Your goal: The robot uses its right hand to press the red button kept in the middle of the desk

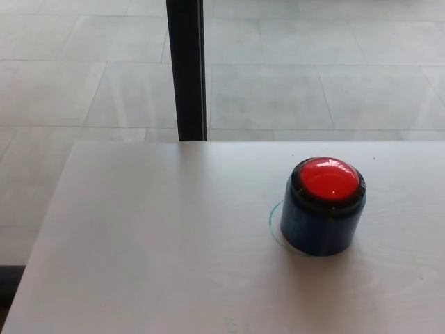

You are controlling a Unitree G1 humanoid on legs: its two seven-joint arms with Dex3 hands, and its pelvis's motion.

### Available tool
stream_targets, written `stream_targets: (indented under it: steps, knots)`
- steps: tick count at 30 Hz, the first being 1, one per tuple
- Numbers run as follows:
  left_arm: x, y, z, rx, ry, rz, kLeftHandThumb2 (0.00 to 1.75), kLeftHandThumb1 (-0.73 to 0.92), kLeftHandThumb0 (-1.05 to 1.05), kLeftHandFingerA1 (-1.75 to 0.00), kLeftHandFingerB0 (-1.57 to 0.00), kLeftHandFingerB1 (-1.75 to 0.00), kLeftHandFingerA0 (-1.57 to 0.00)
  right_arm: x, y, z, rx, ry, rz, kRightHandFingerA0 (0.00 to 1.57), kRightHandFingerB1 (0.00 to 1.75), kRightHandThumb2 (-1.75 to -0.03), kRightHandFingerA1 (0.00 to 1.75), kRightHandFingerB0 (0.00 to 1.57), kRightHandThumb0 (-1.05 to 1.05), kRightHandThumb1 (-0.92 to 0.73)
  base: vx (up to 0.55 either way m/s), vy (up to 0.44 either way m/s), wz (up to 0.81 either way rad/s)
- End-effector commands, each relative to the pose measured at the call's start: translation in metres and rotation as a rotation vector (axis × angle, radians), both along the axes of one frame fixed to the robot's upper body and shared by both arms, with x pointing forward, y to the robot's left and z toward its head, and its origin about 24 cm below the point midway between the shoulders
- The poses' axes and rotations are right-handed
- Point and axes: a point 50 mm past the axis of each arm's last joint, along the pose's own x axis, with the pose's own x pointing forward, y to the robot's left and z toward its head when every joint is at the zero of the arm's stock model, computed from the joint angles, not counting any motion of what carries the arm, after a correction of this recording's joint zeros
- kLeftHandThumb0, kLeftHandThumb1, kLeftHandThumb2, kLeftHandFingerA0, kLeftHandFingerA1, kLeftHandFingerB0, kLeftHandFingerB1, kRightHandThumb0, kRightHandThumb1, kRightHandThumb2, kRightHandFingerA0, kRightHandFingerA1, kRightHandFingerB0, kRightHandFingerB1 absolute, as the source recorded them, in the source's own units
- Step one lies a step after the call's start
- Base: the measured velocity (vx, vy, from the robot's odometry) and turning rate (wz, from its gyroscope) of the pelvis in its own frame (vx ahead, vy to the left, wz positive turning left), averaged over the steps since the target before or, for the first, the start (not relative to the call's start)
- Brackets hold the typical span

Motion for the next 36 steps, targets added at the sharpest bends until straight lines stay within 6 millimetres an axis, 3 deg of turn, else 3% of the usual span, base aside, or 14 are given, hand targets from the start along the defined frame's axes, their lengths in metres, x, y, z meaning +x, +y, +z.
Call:
stream_targets:
  steps: [1, 8, 11, 12, 14, 19, 20, 21, 22, 28, 30, 33, 34, 36]
  knots:
    - [-0.002, 0.045, 0.04, -0.032, -0.182, 0.355, 1.21, 0.78, -0.49, -1.02, 0.0, -0.67, -0.44, -0.017, -0.054, 0.043, 0.136, -0.417, -0.697, 0.65, 0.96, -0.85, 1.19, 0.52, -0.43, -0.46, 0.0, 0.0, 0.0]
    - [-0.001, 0.045, 0.041, -0.06, -0.203, 0.373, 1.29, 0.73, -0.49, -0.85, 0.0, -0.63, -0.32, -0.008, -0.084, 0.086, 0.077, -0.509, -0.744, 0.69, 0.97, -0.85, 1.45, 0.51, -0.49, -0.51, 0.0, 0.0, 0.0]
    - [-0.001, 0.045, 0.04, -0.028, -0.172, 0.352, 1.21, 0.78, -0.5, -1.11, -0.01, -0.69, -0.53, -0.002, -0.095, 0.109, 0.064, -0.57, -0.775, 0.75, 0.91, -0.88, 1.39, 0.5, -0.43, -0.52, 0.0, 0.0, 0.0]
    - [-0.001, 0.046, 0.04, -0.056, -0.205, 0.382, 1.18, 0.77, -0.47, -1.12, 0.0, -0.53, -0.15, 0.011, -0.109, 0.14, 0.057, -0.698, -0.809, 0.63, 0.7, -1.14, 0.87, 0.38, -0.32, -0.54, 0.0, 0.0, 0.0]
    - [-0.001, 0.046, 0.04, -0.053, -0.202, 0.374, 1.16, 0.79, -0.47, -1.08, 0.0, -0.53, -0.18, 0.016, -0.115, 0.155, 0.029, -0.725, -0.788, 0.6, 0.67, -1.18, 0.81, 0.36, -0.28, -0.55, 0.0, 0.0, 0.0]
    - [-0.003, 0.045, 0.038, -0.06, -0.206, 0.384, 1.14, 0.81, -0.48, -1.11, 0.0, -0.52, -0.2, 0.044, -0.125, 0.214, -0.033, -0.84, -0.674, 0.98, 0.83, -1.08, 0.87, 0.91, -0.37, -0.27, 0.0, 0.0, 0.0]
    - [-0.003, 0.046, 0.039, -0.046, -0.185, 0.371, 1.28, 0.74, -0.49, -0.85, 0.0, -0.62, -0.33, 0.055, -0.123, 0.234, -0.047, -0.862, -0.622, 1.25, 0.82, -1.12, 0.98, 1.01, -0.41, -0.2, 0.0, 0.0, 0.0]
    - [-0.004, 0.046, 0.038, -0.045, -0.181, 0.371, 1.28, 0.74, -0.49, -0.85, 0.0, -0.62, -0.33, 0.057, -0.123, 0.237, -0.048, -0.863, -0.616, 1.25, 0.82, -1.12, 0.98, 1.01, -0.41, -0.2, 0.0, 0.0, 0.0]
    - [-0.006, 0.046, 0.037, -0.044, -0.176, 0.373, 1.28, 0.74, -0.47, -0.84, 0.0, -0.62, -0.33, 0.065, -0.12, 0.252, -0.036, -0.934, -0.55, 1.42, 1.04, -1.01, 1.27, 1.06, -0.38, -0.27, 0.0, 0.0, 0.0]
    - [-0.007, 0.046, 0.036, -0.061, -0.184, 0.374, 1.28, 0.73, -0.51, -0.8, 0.0, -0.63, -0.24, 0.106, -0.089, 0.313, 0.042, -1.19, -0.367, 1.48, 1.31, -1.15, 1.45, 1.25, -0.54, -0.39, 0.0, 0.0, 0.0]
    - [-0.006, 0.046, 0.037, -0.067, -0.194, 0.379, 1.1, 0.81, -0.51, -1.05, 0.0, -0.6, -0.15, 0.123, -0.067, 0.334, 0.047, -1.26, -0.266, 1.26, 1.47, -1.41, 1.65, 0.97, -0.37, -0.2, 0.0, 0.0, 0.0]
    - [-0.004, 0.046, 0.038, -0.088, -0.214, 0.399, 1.14, 0.81, -0.5, -1.07, 0.0, -0.47, -0.1, 0.147, -0.036, 0.358, 0.051, -1.307, -0.128, 1.16, 1.56, -1.43, 1.75, 0.9, -0.28, -0.31, 0.0, 0.0, 0.0]
    - [-0.002, 0.045, 0.039, -0.071, -0.201, 0.392, 1.27, 0.73, -0.52, -0.91, 0.0, -0.63, -0.41, 0.154, -0.028, 0.364, 0.041, -1.314, -0.069, 1.15, 1.64, -1.47, 1.75, 0.88, -0.27, -0.34, 0.0, 0.0, 0.0]
    - [-0.001, 0.045, 0.039, -0.064, -0.196, 0.386, 1.1, 0.82, -0.5, -1.21, 0.0, -0.64, -0.29, 0.162, -0.018, 0.368, 0.051, -1.318, -0.023, 1.11, 1.68, -1.46, 1.75, 0.83, -0.23, -0.41, 0.0, 0.0, 0.0]
